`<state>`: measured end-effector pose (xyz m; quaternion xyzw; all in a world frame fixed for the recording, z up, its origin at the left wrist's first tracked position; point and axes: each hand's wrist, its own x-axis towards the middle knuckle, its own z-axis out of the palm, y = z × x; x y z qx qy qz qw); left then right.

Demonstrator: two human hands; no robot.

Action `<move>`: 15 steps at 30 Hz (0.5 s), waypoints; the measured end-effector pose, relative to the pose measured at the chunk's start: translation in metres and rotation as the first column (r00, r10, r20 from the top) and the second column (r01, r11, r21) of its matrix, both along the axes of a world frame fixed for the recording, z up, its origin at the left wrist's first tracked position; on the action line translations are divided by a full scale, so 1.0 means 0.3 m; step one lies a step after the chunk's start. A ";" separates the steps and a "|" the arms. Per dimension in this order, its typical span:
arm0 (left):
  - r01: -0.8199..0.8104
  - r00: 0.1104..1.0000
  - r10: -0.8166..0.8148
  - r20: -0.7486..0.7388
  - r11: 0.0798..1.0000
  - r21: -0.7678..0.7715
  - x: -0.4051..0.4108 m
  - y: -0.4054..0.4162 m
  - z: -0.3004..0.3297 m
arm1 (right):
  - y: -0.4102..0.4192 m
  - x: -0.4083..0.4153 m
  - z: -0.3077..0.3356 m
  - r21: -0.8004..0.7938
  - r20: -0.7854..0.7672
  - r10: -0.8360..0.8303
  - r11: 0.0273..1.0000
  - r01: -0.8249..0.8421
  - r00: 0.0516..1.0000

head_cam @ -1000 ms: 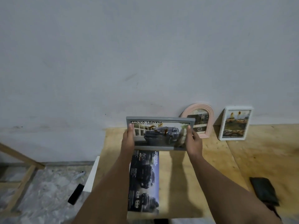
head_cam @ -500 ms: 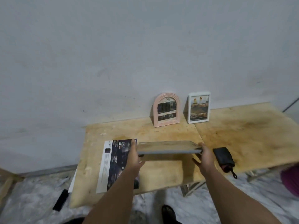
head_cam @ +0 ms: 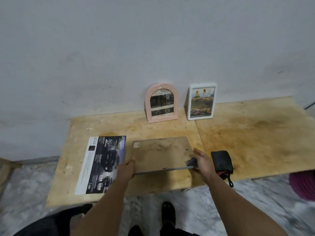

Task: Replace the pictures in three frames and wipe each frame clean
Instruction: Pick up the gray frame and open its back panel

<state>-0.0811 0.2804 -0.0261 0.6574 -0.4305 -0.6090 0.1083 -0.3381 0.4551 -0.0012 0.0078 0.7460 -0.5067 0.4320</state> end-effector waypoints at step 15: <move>0.264 0.945 -0.245 0.215 0.962 -0.065 -0.038 -0.002 -0.074 | -0.014 -0.037 -0.161 0.404 -0.112 0.336 0.875 -0.266 0.935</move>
